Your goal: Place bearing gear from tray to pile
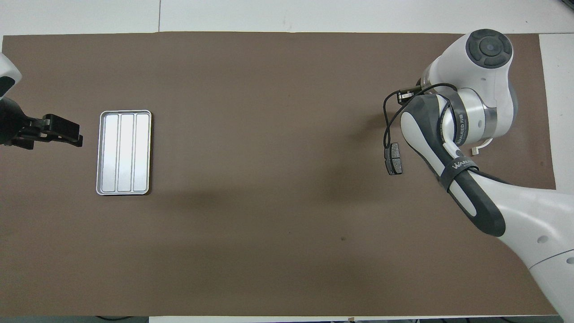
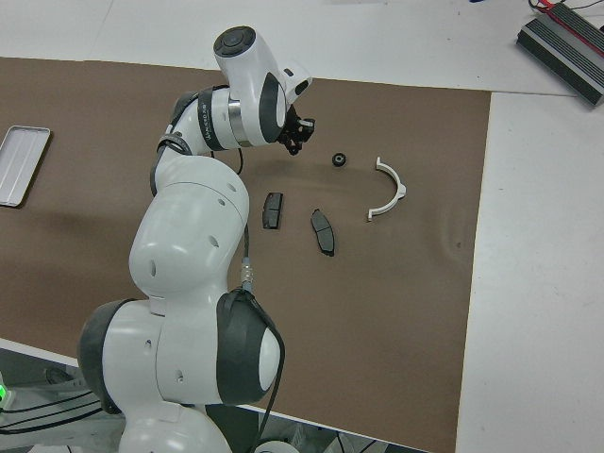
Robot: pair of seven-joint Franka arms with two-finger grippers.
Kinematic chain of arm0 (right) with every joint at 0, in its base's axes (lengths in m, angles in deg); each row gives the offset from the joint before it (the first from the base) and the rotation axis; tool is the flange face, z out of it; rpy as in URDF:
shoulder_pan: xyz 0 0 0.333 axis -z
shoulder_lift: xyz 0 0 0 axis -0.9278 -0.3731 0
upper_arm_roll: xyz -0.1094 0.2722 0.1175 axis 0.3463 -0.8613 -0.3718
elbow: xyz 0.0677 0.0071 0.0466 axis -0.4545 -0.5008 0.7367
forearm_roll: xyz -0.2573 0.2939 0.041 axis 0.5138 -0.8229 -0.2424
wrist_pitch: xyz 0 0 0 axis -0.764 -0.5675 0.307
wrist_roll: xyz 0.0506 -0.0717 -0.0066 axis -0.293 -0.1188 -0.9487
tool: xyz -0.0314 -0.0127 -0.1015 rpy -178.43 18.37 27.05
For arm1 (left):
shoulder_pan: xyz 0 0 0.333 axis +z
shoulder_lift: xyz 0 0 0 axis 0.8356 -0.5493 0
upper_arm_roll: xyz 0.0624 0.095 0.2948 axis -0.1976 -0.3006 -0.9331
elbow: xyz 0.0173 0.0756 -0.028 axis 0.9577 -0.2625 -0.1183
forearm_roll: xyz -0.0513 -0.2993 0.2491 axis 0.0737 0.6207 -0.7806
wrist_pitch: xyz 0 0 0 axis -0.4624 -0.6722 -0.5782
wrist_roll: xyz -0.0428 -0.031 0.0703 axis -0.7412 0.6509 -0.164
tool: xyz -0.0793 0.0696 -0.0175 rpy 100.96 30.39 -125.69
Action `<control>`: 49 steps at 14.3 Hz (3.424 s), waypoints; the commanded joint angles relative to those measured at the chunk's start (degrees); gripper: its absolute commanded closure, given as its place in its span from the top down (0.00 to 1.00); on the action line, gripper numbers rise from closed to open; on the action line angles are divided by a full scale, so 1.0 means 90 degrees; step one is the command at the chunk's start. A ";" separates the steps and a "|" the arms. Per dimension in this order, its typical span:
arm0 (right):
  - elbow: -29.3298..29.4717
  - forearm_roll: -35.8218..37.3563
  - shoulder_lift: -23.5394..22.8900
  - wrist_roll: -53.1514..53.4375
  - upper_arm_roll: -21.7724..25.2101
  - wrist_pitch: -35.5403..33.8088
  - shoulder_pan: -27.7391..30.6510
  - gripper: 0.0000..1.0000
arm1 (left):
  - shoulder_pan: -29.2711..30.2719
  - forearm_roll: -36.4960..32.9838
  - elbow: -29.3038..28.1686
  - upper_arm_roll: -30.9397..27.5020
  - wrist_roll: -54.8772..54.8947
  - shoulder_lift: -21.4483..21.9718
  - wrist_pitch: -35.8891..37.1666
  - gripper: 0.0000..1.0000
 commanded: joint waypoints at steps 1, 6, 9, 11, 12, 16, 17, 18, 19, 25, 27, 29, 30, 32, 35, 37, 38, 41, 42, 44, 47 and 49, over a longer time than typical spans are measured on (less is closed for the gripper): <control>-0.0358 -0.0036 -0.0009 -0.0170 -0.0089 0.0502 0.0217 0.00 | -0.0113 0.0028 -0.0221 -0.0083 -0.0053 0.0207 -0.0044 1.00; -0.0368 -0.0045 -0.0274 -0.0151 -0.0089 0.0911 0.0247 0.00 | -0.0035 0.0028 -0.0221 -0.0102 -0.0053 0.0265 -0.0045 1.00; -0.0475 -0.0045 -0.0372 -0.0160 -0.0089 0.1225 0.0257 0.00 | -0.0064 0.0028 -0.0221 -0.0102 -0.0053 0.0275 -0.0045 1.00; -0.0602 -0.0045 -0.0372 -0.0150 -0.0089 0.1430 0.0257 0.00 | -0.0084 0.0028 -0.0221 -0.0102 -0.0053 0.0275 -0.0045 1.00; -0.0631 -0.0045 -0.0372 -0.0150 -0.0089 0.1450 0.0257 0.00 | -0.0094 0.0028 -0.0221 -0.0102 -0.0053 0.0275 -0.0045 1.00; -0.0641 -0.0045 -0.0362 -0.0121 -0.0089 0.1431 0.0247 0.00 | -0.0094 0.0028 -0.0221 -0.0102 -0.0053 0.0294 -0.0045 1.00; -0.0641 -0.0045 -0.0362 -0.0121 -0.0089 0.1402 0.0247 0.29 | -0.0094 0.0028 -0.0221 -0.0102 -0.0053 0.0294 -0.0045 1.00; -0.0641 -0.0045 -0.0352 -0.0111 -0.0089 0.1401 0.0247 0.99 | -0.0094 0.0028 -0.0221 -0.0093 -0.0053 0.0294 -0.0045 1.00; -0.0632 -0.0045 -0.0314 -0.0111 -0.0089 0.1372 0.0237 1.00 | -0.0094 0.0028 -0.0221 -0.0093 -0.0053 0.0294 -0.0045 1.00; -0.0641 -0.0045 -0.0177 -0.0121 -0.0089 0.1236 0.0247 1.00 | -0.0094 0.0028 -0.0221 -0.0093 -0.0053 0.0294 -0.0045 1.00; -0.0641 -0.0045 -0.0079 -0.0121 -0.0089 0.1226 0.0247 1.00 | -0.0094 0.0028 -0.0221 -0.0093 -0.0053 0.0294 -0.0045 1.00; -0.0641 -0.0045 -0.0001 -0.0131 -0.0089 0.1158 0.0266 1.00 | -0.0094 0.0028 -0.0221 -0.0093 -0.0063 0.0294 -0.0045 1.00; -0.0641 -0.0045 0.0048 -0.0160 -0.0089 0.1061 0.0315 1.00 | -0.0094 0.0028 -0.0221 -0.0093 -0.0063 0.0294 -0.0045 1.00; -0.0631 -0.0045 0.0184 -0.0170 -0.0089 0.0827 0.0354 1.00 | -0.0094 0.0028 -0.0221 -0.0093 -0.0053 0.0294 -0.0045 1.00; -0.0622 -0.0045 0.0554 -0.0228 -0.0089 0.0115 0.0354 1.00 | -0.0094 0.0028 -0.0221 -0.0093 -0.0053 0.0294 -0.0045 1.00; -0.0622 -0.0045 0.0935 -0.0306 -0.0089 -0.0510 0.0345 1.00 | -0.0094 0.0028 -0.0221 -0.0093 -0.0053 0.0294 -0.0045 1.00; -0.0622 -0.0055 0.1169 -0.0307 -0.0089 -0.0832 0.0325 1.00 | -0.0094 0.0028 -0.0221 -0.0093 -0.0063 0.0294 -0.0045 1.00; -0.0631 -0.0055 0.1950 -0.0307 -0.0099 -0.1760 0.0247 1.00 | -0.0094 0.0028 -0.0221 -0.0093 -0.0063 0.0294 -0.0045 1.00; -0.0631 -0.0065 0.2214 -0.0307 -0.0099 -0.2082 0.0237 1.00 | -0.0094 0.0028 -0.0221 -0.0102 -0.0063 0.0294 -0.0045 1.00; -0.0622 -0.0472 0.2693 -0.0297 -0.0089 -0.2571 0.0247 1.00 | -0.0094 0.0028 -0.0221 -0.0093 -0.0063 0.0294 -0.0045 1.00; -0.0622 -0.0690 0.3269 -0.0287 -0.0089 -0.3177 0.0286 1.00 | -0.0094 0.0028 -0.0221 -0.0093 -0.0063 0.0294 -0.0045 1.00; -0.0622 -0.0690 0.3611 -0.0278 -0.0089 -0.3499 0.0267 1.00 | -0.0094 0.0028 -0.0221 -0.0093 -0.0053 0.0294 -0.0045 1.00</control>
